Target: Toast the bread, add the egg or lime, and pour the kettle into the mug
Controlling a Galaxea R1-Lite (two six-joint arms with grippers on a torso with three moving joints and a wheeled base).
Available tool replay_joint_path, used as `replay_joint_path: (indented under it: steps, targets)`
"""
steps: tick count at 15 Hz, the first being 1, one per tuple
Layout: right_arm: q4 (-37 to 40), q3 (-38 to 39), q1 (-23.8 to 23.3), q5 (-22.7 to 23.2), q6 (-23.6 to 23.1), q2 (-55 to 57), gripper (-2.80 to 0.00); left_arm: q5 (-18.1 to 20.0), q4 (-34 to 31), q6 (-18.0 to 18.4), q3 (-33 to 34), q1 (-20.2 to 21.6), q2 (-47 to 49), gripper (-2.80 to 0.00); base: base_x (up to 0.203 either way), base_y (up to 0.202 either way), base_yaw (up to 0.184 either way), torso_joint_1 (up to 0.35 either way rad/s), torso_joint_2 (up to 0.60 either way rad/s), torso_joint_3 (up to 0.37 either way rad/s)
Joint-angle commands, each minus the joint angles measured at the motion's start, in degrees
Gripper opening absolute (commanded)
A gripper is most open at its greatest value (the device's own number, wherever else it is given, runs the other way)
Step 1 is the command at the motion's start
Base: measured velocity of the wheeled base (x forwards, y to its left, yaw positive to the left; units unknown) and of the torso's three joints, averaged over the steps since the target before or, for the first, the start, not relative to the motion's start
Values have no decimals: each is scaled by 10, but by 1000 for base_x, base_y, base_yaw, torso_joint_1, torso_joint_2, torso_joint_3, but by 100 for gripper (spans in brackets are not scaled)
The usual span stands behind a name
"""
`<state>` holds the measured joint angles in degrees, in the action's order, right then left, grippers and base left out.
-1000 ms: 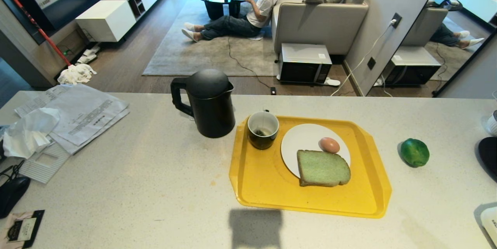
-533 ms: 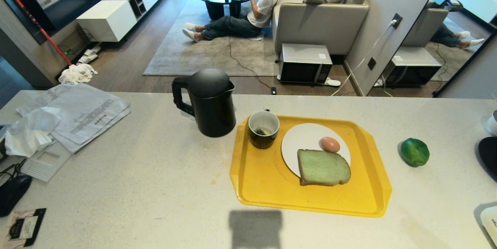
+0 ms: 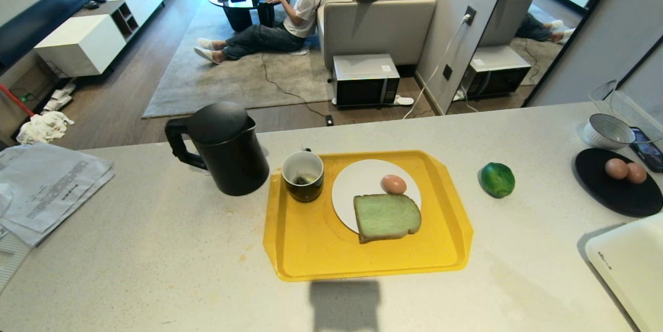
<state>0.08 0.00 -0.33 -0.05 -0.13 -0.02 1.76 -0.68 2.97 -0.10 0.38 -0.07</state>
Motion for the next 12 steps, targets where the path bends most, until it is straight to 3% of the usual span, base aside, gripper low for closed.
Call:
replay_joint_path:
  steps: [1, 12]
  targets:
    - [0, 1, 0, 0, 0, 0, -280, 0, 0, 0, 0, 1, 0, -280, 0, 0, 0, 0, 0, 0]
    - [0, 1, 0, 0, 0, 0, -280, 0, 0, 0, 0, 0, 0, -280, 0, 0, 0, 0, 0, 0]
